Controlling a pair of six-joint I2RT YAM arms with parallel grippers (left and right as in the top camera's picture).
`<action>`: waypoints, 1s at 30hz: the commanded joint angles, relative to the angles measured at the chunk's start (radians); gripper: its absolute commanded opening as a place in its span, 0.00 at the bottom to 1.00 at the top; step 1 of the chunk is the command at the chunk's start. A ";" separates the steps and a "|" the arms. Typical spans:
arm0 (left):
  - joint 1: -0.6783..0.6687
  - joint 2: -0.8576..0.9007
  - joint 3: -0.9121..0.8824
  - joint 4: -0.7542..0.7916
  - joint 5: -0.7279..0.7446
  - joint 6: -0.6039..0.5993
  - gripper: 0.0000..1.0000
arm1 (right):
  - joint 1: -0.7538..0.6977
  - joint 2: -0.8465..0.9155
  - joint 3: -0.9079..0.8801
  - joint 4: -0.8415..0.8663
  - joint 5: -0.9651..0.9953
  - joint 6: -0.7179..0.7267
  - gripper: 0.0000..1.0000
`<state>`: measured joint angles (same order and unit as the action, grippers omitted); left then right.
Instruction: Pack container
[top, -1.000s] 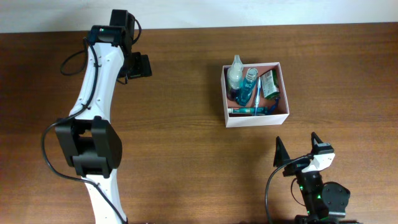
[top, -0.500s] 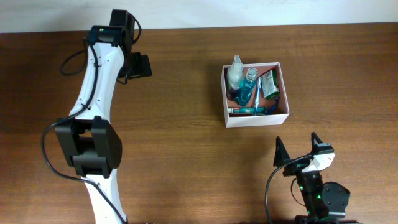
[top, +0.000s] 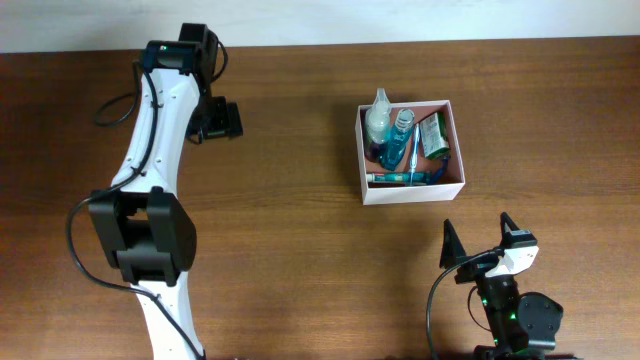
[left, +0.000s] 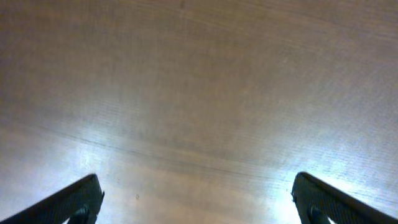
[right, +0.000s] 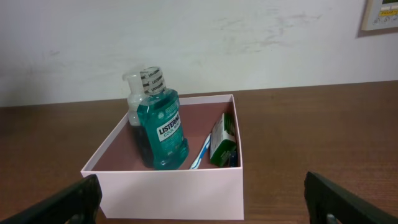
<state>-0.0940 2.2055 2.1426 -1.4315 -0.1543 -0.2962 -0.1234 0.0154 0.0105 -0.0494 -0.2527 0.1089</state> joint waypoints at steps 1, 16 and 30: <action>0.003 -0.010 -0.003 -0.039 0.000 0.032 0.99 | 0.005 -0.011 -0.005 -0.006 -0.002 0.003 0.99; -0.068 -0.153 -0.003 0.343 0.000 0.400 0.99 | 0.005 -0.011 -0.005 -0.006 -0.002 0.003 0.99; -0.067 -0.353 -0.003 0.348 -0.024 0.448 1.00 | 0.005 -0.011 -0.005 -0.006 -0.002 0.003 0.99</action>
<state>-0.1642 1.9240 2.1387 -1.0908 -0.1692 0.1242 -0.1234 0.0154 0.0105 -0.0494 -0.2527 0.1089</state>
